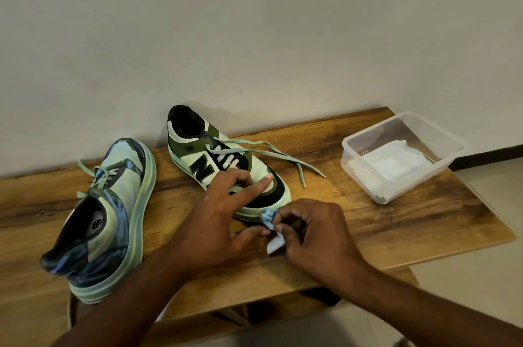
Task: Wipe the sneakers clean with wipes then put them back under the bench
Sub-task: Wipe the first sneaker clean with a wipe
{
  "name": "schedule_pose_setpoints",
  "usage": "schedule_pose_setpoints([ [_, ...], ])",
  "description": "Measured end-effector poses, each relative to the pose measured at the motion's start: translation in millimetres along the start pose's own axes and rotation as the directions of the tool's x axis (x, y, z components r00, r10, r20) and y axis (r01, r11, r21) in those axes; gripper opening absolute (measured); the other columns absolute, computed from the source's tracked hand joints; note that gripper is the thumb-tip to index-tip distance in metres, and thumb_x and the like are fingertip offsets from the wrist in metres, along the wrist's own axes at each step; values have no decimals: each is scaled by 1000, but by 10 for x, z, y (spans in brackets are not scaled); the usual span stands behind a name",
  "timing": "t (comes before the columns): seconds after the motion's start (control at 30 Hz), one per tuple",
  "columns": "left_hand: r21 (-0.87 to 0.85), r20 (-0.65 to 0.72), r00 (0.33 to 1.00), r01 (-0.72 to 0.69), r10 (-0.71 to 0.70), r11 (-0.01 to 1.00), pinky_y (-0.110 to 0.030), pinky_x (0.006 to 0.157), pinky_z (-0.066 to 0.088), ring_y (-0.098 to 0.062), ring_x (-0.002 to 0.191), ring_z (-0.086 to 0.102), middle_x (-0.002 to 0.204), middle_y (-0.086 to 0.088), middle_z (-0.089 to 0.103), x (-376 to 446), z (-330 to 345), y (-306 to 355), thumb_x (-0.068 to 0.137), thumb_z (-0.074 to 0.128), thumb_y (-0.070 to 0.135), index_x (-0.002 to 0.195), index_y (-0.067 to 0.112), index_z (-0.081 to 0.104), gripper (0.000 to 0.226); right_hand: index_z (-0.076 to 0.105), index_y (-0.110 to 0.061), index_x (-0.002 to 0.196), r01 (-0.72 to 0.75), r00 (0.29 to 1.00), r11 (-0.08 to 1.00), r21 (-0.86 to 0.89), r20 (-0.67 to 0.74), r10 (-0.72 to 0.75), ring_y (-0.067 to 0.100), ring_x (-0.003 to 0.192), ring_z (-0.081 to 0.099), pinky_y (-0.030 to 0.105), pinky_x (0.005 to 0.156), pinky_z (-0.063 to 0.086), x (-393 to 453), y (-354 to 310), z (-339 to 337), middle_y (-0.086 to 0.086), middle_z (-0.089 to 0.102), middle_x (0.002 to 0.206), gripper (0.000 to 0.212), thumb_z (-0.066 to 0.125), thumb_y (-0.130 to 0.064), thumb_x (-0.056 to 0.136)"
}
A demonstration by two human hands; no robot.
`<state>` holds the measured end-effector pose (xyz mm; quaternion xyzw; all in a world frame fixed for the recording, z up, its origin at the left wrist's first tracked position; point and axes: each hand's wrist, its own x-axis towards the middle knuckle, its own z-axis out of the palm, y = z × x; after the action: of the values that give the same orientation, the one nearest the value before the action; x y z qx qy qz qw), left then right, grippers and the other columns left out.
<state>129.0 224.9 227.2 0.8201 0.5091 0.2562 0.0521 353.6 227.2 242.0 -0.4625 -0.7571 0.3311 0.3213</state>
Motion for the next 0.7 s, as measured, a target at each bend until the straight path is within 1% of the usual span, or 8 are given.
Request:
schedule_pose_setpoints([
  [0.13,11,9,1000,-9,9,1000,-22,102,42,-9,129,43,135,6,44,8,2,38,83,78,57,154,37,49,79,78,-27,81,-254,960,962,95,-97,263,-3,74,69,12,59,51,318,110,-274,-15,74,78,20,82,-7,82],
  [0.2,-31,17,1000,-3,4,1000,-21,104,41,-8,132,42,136,7,45,-5,-21,34,84,79,56,153,40,50,77,77,-28,79,-324,925,932,165,-151,348,3,76,72,21,68,58,427,175,-375,-13,75,79,19,83,-9,82],
  [0.27,-63,25,1000,-12,14,998,-18,108,38,-8,137,42,138,8,46,-18,-54,7,85,78,56,151,42,51,73,77,-27,82,-360,910,907,216,-133,393,8,80,73,31,77,62,438,197,-393,-11,76,80,18,85,-11,82],
  [0.33,-84,34,999,-34,36,996,-18,113,35,-8,143,39,140,9,49,-36,-85,-21,87,77,55,149,41,53,68,78,-27,86,-363,918,901,239,-72,389,10,79,74,39,79,64,391,177,-363,-8,77,81,19,85,-10,82],
  [0.4,-86,38,996,-77,80,993,-27,115,39,-11,142,44,137,7,52,-60,-116,-29,88,80,51,147,37,58,64,80,-29,91,-335,938,913,232,-8,346,13,77,75,43,76,65,335,155,-326,-8,77,82,24,84,-8,81],
  [0.57,-104,-57,991,-124,118,987,-38,108,49,-13,114,63,117,8,65,-127,-233,8,84,89,35,123,25,76,43,81,-28,86,-290,957,936,201,86,278,8,73,75,39,73,65,195,53,-219,-15,78,83,23,84,-6,78],
  [0.63,-71,-178,983,-64,51,995,-44,96,55,-12,104,66,108,8,68,-168,-243,59,84,88,36,105,20,80,27,80,-27,83,-240,970,947,211,84,228,6,72,75,34,71,64,105,-29,-157,-16,77,82,21,86,-8,78],
  [0.7,-21,-308,939,151,-150,988,-40,87,57,-13,104,64,111,8,65,-187,-236,174,83,83,48,105,20,76,36,80,-26,81,-183,983,957,226,68,172,5,70,74,31,68,64,42,-90,-88,-16,77,79,20,87,-8,77],
])
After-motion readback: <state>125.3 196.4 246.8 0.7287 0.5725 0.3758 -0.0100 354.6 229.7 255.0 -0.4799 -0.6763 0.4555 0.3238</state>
